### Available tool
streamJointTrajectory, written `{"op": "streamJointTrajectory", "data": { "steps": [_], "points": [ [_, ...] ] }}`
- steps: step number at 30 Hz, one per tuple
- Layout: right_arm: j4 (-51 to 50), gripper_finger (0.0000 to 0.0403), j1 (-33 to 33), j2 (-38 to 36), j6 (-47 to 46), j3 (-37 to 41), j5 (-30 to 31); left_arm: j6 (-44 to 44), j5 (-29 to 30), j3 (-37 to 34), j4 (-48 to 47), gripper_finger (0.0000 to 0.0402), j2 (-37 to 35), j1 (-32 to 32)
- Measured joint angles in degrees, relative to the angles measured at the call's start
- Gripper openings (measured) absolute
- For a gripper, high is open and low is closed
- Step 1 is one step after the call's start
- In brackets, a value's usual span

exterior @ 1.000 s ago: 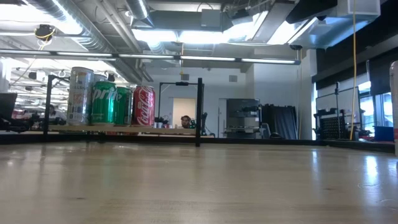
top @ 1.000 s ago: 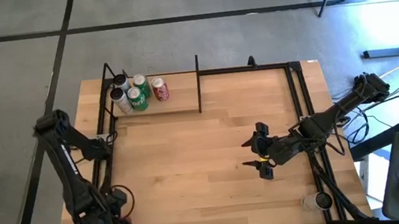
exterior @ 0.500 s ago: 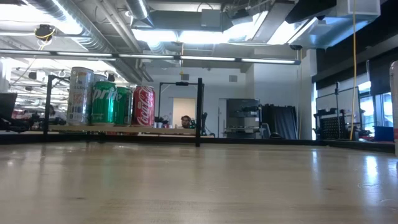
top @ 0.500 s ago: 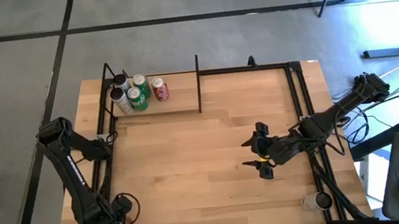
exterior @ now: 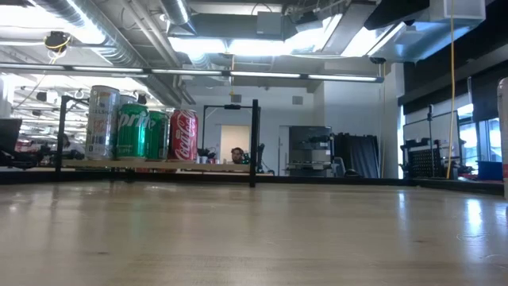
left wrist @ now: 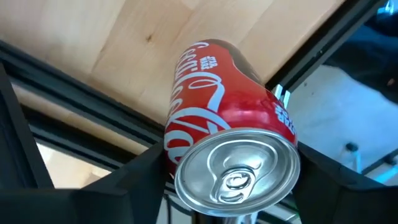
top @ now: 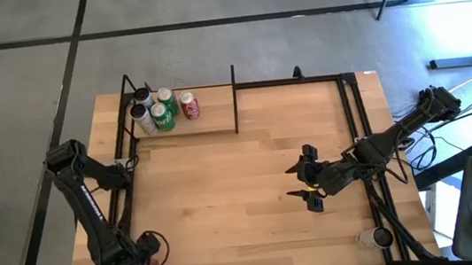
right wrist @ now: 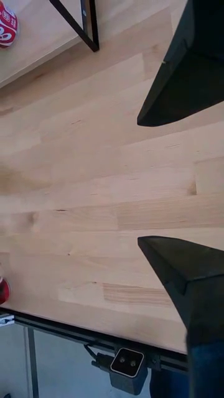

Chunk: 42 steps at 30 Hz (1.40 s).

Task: Place canned beverage on shelf
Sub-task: Put the red-white soda can on the shelf

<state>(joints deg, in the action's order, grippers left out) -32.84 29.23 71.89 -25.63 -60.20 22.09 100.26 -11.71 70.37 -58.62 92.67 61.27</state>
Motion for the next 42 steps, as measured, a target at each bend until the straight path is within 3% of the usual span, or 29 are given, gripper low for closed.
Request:
{"op": "streamJointTrajectory", "data": {
  "steps": [10,23,29,36,42],
  "points": [
    [-0.2,0.0287,0.0,0.0,0.0,0.0,0.0,-22.0,-1.0,0.0,-4.8,0.0250,-2.5,-10.7],
    [-0.2,0.0287,0.0,0.0,0.0,0.0,1.5,-75.2,3.5,1.6,-15.9,0.0252,-3.0,-37.6],
    [-0.2,0.0287,0.0,0.0,-2.6,0.0,3.8,-93.7,9.6,1.6,-18.1,0.0253,-3.0,-44.5],
    [-0.2,0.0287,-1.0,0.0,-3.6,0.0,4.1,-107.4,10.8,0.7,-16.7,0.0253,-3.0,-47.2],
    [-0.2,0.0287,-3.6,0.0,-4.1,0.0,3.9,-108.5,10.7,-2.2,-15.4,0.0253,-2.4,-46.6]
  ]
}}
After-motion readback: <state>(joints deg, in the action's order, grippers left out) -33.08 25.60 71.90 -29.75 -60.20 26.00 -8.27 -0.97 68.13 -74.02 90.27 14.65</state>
